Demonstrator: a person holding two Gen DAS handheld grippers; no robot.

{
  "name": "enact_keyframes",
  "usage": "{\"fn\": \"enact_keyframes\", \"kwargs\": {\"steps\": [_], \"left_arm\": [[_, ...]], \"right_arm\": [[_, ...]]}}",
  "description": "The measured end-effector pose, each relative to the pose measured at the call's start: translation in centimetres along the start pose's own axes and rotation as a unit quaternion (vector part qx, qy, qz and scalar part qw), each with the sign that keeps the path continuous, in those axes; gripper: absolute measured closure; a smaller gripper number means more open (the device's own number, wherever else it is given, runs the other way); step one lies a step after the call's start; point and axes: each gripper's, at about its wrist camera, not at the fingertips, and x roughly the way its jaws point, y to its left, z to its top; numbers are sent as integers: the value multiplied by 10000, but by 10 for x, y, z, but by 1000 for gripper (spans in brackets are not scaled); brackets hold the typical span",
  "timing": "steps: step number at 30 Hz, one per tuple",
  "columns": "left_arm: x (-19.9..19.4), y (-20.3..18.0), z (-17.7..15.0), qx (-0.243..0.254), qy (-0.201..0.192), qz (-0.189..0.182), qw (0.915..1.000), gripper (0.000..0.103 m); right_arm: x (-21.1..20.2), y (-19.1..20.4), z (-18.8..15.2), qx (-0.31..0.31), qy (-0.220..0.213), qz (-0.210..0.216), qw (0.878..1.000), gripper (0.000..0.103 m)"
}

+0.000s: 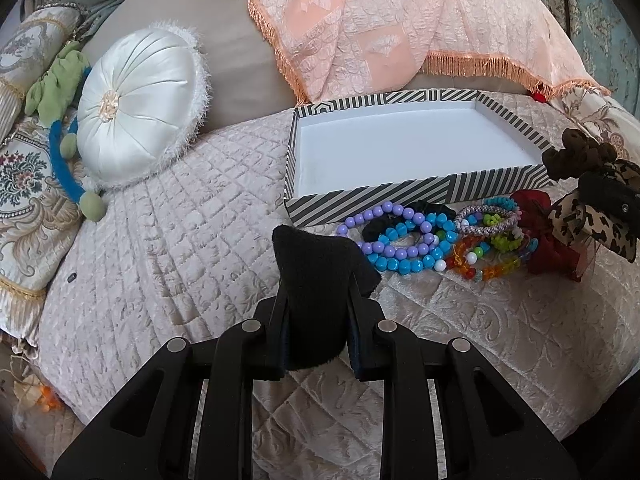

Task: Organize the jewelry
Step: 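Carry the pouch and leopard bow with both tools over the striped tray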

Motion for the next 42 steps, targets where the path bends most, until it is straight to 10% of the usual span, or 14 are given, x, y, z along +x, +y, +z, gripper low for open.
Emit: {"fn": "enact_keyframes", "kwargs": {"steps": [10,18,29,42], "left_arm": [[-5,4,10,-172,22,-383,9991,82],[-3,26,80,-530,-137,-751,9957,82],[87,24,142,-717,27,-876,9936,82],[144,-5,133,-598,773,-790,9921,70]], "right_arm": [[-3,-2,2,51,-15,-14,10000,73],[-6,-29,33,336,-160,-155,9992,73],[58,-58,104,531,-412,59,9977,73],[166,-92,74,1065,1294,22,9859,73]]}}
